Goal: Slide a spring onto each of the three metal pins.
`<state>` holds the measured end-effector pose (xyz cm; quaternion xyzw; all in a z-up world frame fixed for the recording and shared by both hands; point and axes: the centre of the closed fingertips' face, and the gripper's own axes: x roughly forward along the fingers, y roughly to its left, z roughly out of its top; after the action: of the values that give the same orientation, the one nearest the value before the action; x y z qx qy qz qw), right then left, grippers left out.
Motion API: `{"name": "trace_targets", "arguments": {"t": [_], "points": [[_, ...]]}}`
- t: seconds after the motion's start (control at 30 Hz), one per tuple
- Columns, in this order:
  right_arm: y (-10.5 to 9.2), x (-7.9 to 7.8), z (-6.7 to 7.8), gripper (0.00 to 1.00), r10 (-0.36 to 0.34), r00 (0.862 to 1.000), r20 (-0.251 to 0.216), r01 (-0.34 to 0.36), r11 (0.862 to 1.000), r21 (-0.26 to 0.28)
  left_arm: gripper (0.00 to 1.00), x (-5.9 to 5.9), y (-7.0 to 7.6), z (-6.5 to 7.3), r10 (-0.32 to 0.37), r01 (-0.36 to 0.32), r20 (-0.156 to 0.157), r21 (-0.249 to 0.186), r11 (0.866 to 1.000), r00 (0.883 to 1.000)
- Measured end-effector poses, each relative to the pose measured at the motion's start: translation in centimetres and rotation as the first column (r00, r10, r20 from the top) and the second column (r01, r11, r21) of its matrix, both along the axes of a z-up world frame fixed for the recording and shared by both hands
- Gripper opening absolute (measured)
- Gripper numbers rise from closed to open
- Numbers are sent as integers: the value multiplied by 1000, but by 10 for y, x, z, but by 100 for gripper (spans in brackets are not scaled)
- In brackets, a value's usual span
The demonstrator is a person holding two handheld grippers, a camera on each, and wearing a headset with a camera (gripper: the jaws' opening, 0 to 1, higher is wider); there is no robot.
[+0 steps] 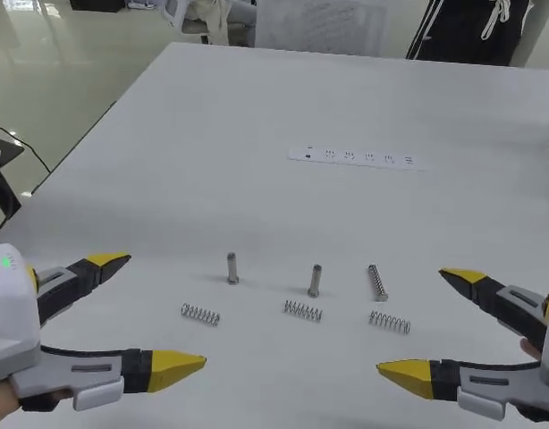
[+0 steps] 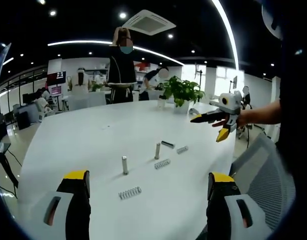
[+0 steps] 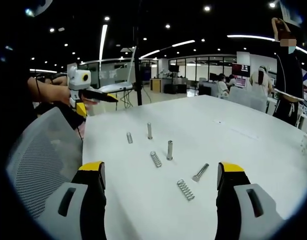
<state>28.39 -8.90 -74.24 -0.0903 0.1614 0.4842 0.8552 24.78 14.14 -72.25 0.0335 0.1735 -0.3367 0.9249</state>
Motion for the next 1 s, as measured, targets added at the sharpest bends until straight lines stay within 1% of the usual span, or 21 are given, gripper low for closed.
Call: {"name": "trace_targets", "arguments": {"t": [0.1, 0.27, 0.43, 0.53, 0.7, 1.0], "points": [[0, 0, 0, 93, 4, 1000, 3, -4, 1000, -6, 95, 0, 0, -1, -4, 4, -1, 5, 1000, 1000], [2, -1, 0, 94, 10, 1000, 2, -10, 1000, -4, 96, 2, 0, 0, -2, 2, 6, -5, 1000, 1000], [5, -4, -2, 94, 23, 1000, -4, -23, 1000, -13, 96, 3, -3, -1, -13, 13, 4, -9, 1000, 1000], [5, -3, -1, 94, 22, 1000, -1, -22, 1000, -14, 96, 5, -5, 0, -17, 17, 6, -14, 1000, 1000], [3, -2, 0, 94, 19, 1000, 0, -19, 1000, -15, 96, 5, -7, 1, -30, 31, 8, -11, 999, 1000], [5, -5, -3, 94, 35, 999, -4, -35, 999, -25, 97, 5, -11, 4, -49, 49, 9, -10, 999, 999]]}}
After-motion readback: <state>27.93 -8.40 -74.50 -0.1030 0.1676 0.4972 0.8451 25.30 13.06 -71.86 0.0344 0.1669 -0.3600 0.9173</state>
